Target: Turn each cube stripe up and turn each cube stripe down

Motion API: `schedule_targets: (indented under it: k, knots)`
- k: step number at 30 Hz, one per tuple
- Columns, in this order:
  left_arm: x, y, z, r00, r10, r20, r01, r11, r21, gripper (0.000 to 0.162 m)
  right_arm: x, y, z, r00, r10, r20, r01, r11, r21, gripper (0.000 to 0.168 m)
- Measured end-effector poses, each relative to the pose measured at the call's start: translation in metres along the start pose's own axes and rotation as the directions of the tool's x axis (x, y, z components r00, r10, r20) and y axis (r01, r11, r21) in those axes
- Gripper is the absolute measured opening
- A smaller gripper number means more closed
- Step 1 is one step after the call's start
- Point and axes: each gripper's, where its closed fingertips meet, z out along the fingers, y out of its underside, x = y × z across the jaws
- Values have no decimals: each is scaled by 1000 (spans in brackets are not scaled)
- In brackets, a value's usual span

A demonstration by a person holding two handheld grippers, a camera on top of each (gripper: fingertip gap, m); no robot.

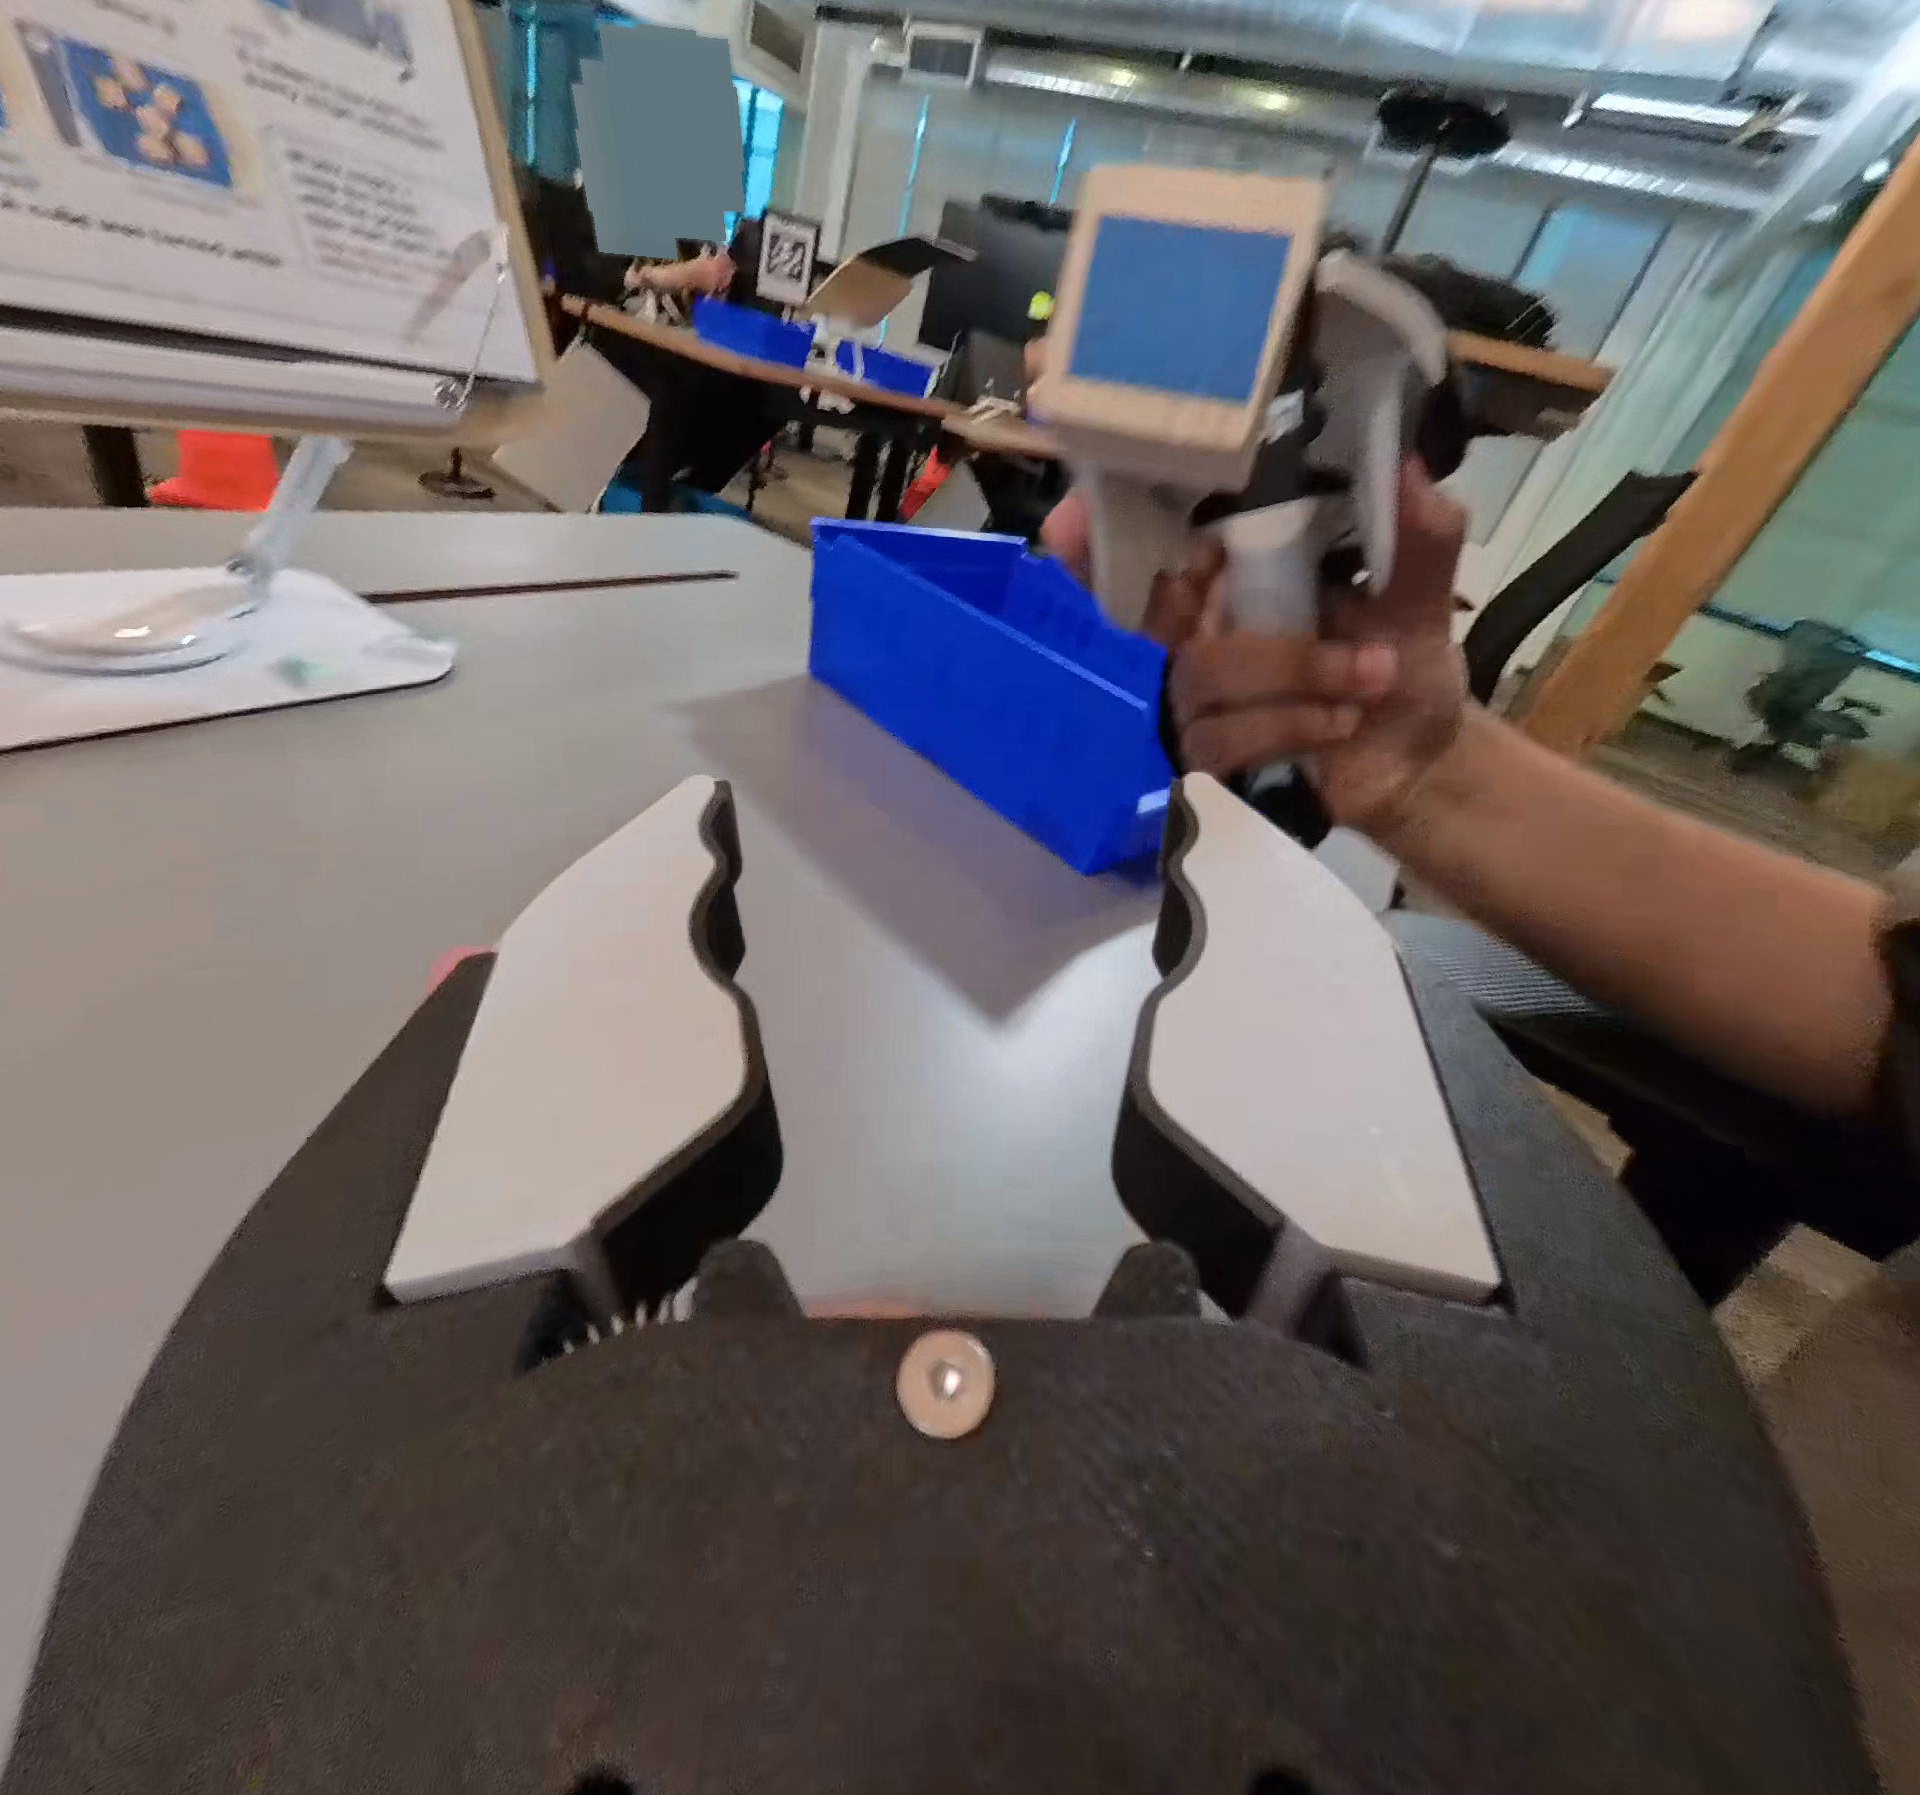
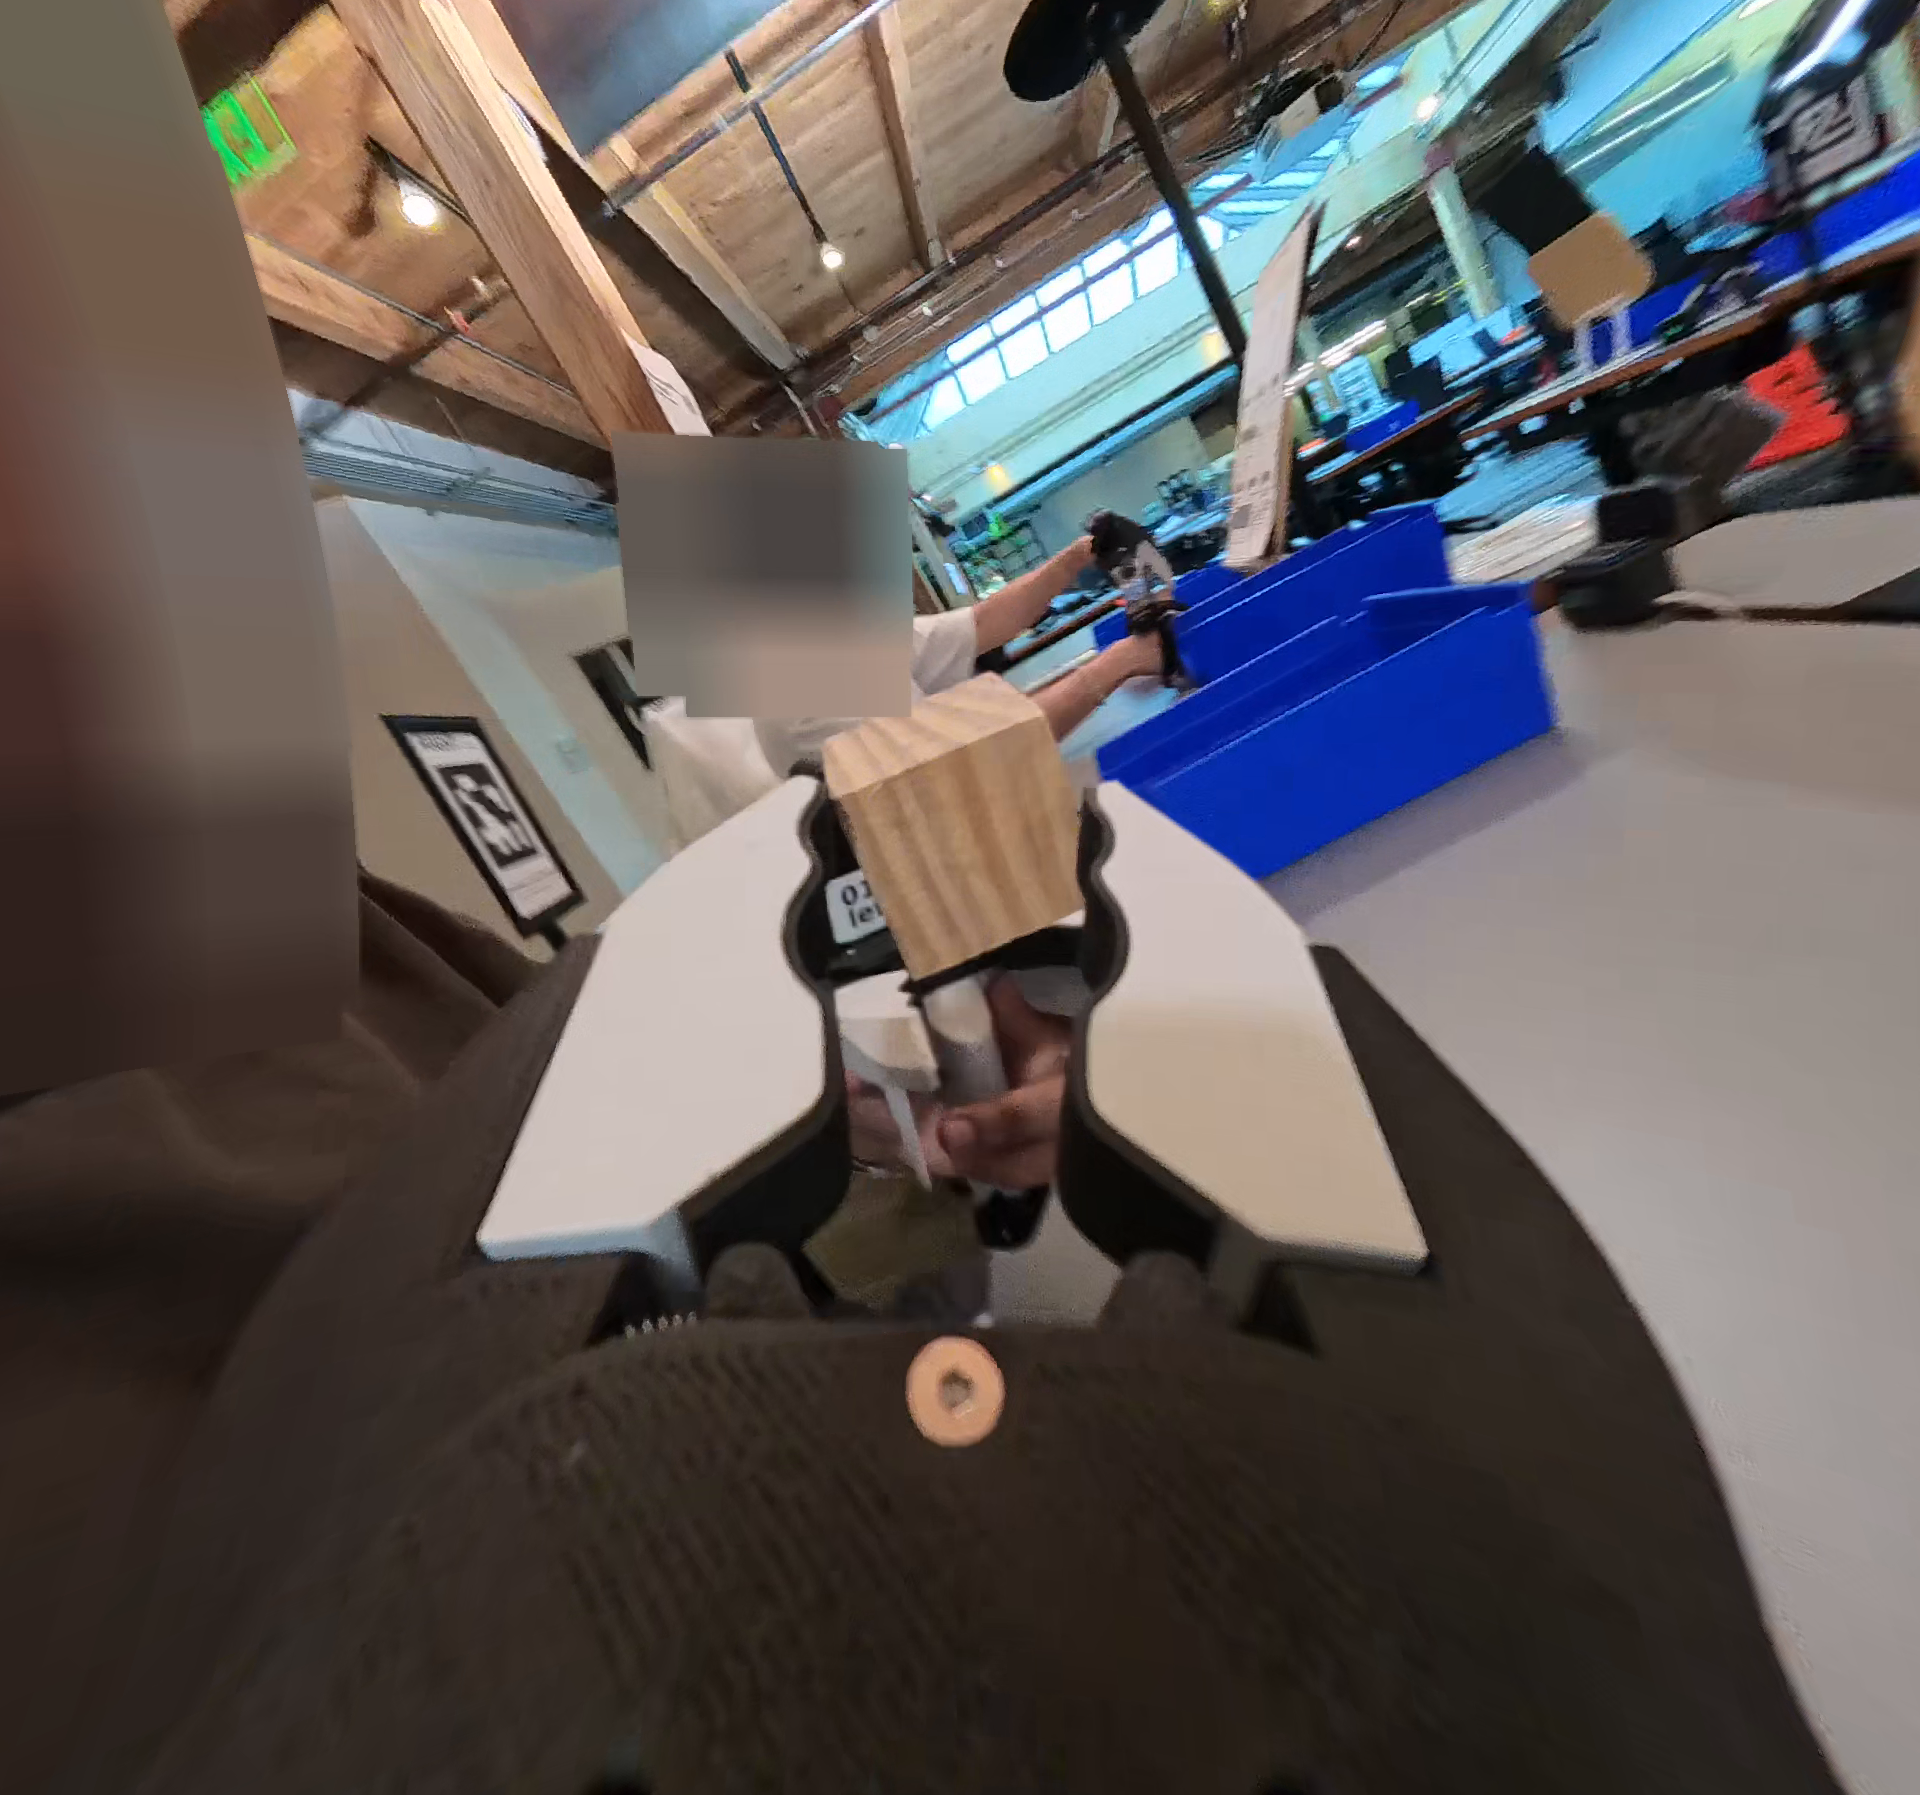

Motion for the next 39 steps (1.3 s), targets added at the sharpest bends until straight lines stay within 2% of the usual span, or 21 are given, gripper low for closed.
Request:
schedule_targets:
  k: [3,6,10,16,19,23,30,39]
  knots:
    - [11,-14,-8,998,-17,-58,20,998,52,82,1,23,29,985,160,59,-163,986,47,46]
    - [11,-32,-18,987,-116,-106,129,984,124,81,15,48,41,972,231,31,-232,971,54,46]
    - [3,-34,-22,961,-236,-145,256,957,138,58,17,52,45,973,230,21,-231,970,78,46]
    - [6,-25,-17,955,-241,-171,261,960,101,58,18,62,45,976,220,2,-220,974,56,46]
    - [6,-25,-17,962,-229,-152,247,963,113,46,17,64,45,972,236,16,-236,970,57,46]
    - [3,-24,-17,968,-211,-133,225,969,103,46,19,66,44,968,252,17,-253,966,57,45]
    - [-14,-24,-20,977,-205,-67,211,971,114,44,35,73,41,968,238,-78,-236,971,40,37]
    - [-30,-26,-24,982,-187,-7,186,974,131,44,42,76,38,963,252,-100,-250,968,31,40]
